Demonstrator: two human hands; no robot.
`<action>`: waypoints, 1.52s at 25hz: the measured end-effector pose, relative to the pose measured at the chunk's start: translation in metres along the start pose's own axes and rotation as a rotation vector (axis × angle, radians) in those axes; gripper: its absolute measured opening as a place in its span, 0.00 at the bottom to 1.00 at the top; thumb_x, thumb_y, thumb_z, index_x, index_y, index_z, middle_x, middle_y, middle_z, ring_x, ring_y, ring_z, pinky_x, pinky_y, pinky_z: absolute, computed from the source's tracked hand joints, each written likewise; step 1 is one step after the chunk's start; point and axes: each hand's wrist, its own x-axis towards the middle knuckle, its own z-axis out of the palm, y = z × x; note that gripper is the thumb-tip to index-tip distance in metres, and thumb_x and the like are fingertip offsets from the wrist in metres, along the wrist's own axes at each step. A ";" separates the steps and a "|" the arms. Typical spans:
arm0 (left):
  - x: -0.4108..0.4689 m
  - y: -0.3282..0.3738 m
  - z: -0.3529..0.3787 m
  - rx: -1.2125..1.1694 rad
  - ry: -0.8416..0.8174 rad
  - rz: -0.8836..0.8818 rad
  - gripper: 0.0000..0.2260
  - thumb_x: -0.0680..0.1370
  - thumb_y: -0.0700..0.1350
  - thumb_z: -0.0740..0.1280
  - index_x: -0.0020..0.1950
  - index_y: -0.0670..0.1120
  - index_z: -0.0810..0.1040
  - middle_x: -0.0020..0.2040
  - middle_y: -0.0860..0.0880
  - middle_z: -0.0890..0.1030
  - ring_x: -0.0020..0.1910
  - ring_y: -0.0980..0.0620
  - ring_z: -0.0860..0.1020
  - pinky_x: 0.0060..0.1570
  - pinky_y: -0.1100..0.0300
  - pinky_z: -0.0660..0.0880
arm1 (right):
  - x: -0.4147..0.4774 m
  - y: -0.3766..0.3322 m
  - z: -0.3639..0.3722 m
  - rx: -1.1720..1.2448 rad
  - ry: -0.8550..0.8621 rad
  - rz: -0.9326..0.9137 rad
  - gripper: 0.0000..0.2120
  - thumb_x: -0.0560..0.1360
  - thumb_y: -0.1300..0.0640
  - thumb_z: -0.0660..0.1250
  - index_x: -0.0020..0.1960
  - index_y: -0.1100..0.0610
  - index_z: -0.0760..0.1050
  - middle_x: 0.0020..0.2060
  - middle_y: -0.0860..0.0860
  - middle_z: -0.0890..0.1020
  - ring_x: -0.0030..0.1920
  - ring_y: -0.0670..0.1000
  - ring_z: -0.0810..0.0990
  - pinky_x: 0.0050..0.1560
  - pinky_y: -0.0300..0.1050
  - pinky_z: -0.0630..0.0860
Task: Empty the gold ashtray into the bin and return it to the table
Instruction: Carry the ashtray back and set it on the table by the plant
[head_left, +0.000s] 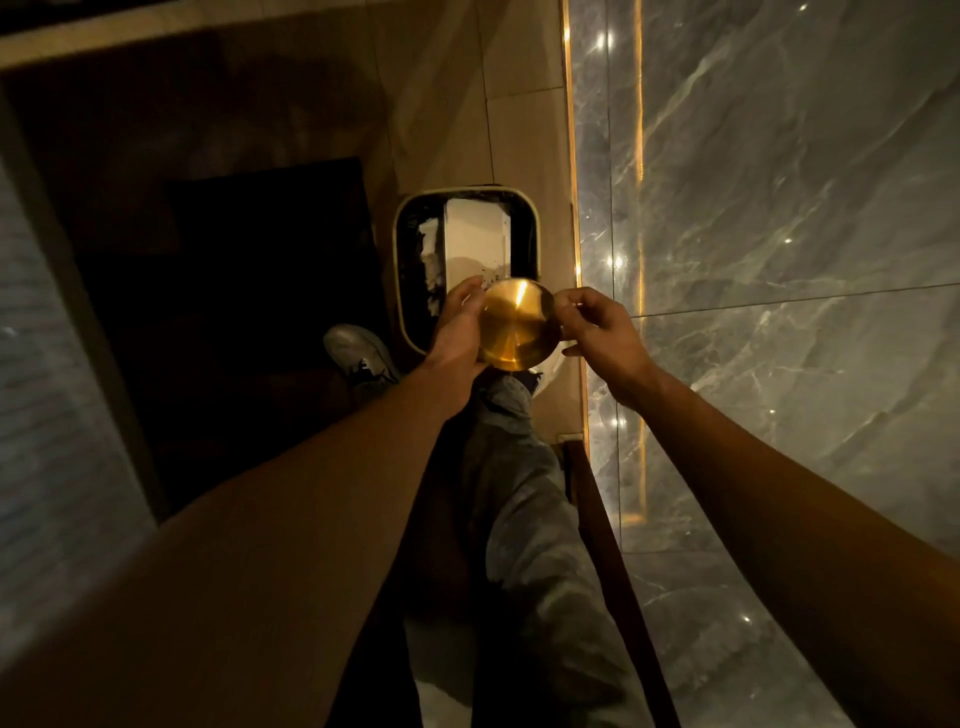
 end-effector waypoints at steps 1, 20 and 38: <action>-0.006 0.005 0.000 0.076 -0.024 0.065 0.13 0.81 0.52 0.60 0.65 0.61 0.72 0.69 0.49 0.68 0.63 0.45 0.70 0.58 0.44 0.76 | -0.005 -0.006 -0.001 0.006 0.022 -0.015 0.13 0.81 0.51 0.61 0.60 0.57 0.74 0.50 0.55 0.81 0.48 0.53 0.82 0.46 0.48 0.78; -0.242 0.121 -0.056 0.714 -0.171 1.050 0.46 0.61 0.51 0.82 0.75 0.53 0.63 0.68 0.55 0.67 0.67 0.56 0.68 0.67 0.61 0.67 | -0.194 -0.215 -0.008 0.057 0.141 -0.570 0.17 0.82 0.59 0.60 0.70 0.57 0.71 0.62 0.55 0.77 0.52 0.49 0.82 0.38 0.45 0.82; -0.327 0.118 -0.466 0.525 0.017 1.305 0.44 0.60 0.56 0.81 0.72 0.51 0.68 0.66 0.52 0.73 0.65 0.59 0.72 0.66 0.61 0.70 | -0.307 -0.303 0.361 -0.477 -0.043 -0.765 0.41 0.62 0.55 0.81 0.71 0.50 0.68 0.64 0.49 0.75 0.60 0.47 0.76 0.57 0.46 0.77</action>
